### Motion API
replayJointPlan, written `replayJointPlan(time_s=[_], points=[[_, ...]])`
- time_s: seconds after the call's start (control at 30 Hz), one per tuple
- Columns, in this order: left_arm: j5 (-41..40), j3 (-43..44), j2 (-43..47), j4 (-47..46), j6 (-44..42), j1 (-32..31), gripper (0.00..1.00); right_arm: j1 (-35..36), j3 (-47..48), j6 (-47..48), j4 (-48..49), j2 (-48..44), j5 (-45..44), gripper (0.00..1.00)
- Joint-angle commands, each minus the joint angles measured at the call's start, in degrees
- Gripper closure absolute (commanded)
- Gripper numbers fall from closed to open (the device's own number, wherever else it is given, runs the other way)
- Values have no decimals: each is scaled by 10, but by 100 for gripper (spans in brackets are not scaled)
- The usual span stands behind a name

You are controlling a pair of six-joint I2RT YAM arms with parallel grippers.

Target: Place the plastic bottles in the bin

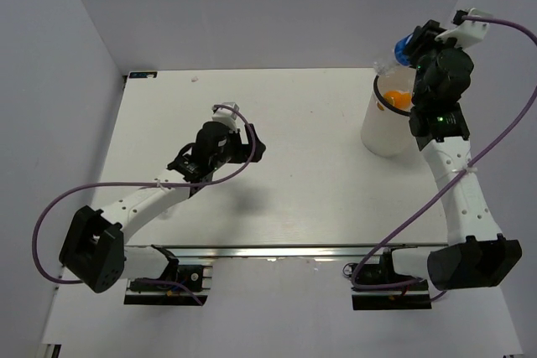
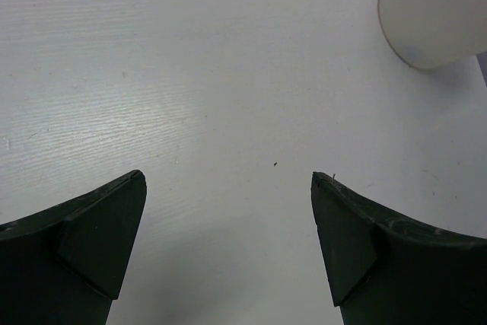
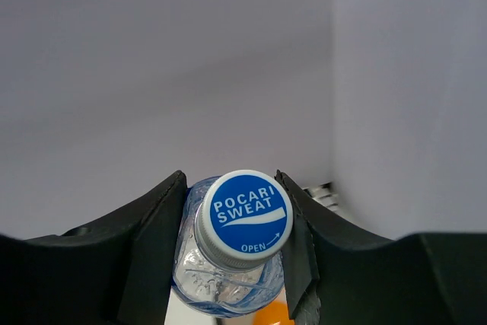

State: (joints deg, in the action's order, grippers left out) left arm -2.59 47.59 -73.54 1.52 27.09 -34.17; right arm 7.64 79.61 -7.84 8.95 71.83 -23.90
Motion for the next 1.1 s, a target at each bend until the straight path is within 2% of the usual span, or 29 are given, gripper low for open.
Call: replayJointPlan(time_s=[0.0, 0.2, 0.4, 0.6, 0.8, 1.0, 1.03, 1.07], points=[[-17, 1, -2, 14, 9, 10, 2, -23, 39, 67, 32, 26, -79, 100], [-21, -17, 7, 17, 17, 51, 2, -49, 51, 120, 56, 81, -108, 100], [-68, -12, 19, 54, 32, 101, 2, -54, -24, 111, 90, 103, -74, 100], [-153, 21, -4, 126, 67, 111, 2, -61, -93, 118, 124, 122, -82, 100], [-176, 23, -6, 145, 80, 115, 2, -61, -146, 98, 128, 132, -87, 100], [-189, 22, 8, 153, 88, 116, 2, -62, -134, 86, 82, 140, -95, 99], [-191, 22, 9, 153, 89, 117, 2, -62, -128, 84, 71, 137, -91, 84], [-193, 23, 10, 154, 89, 116, 2, -63, -124, 82, 64, 136, -87, 51]])
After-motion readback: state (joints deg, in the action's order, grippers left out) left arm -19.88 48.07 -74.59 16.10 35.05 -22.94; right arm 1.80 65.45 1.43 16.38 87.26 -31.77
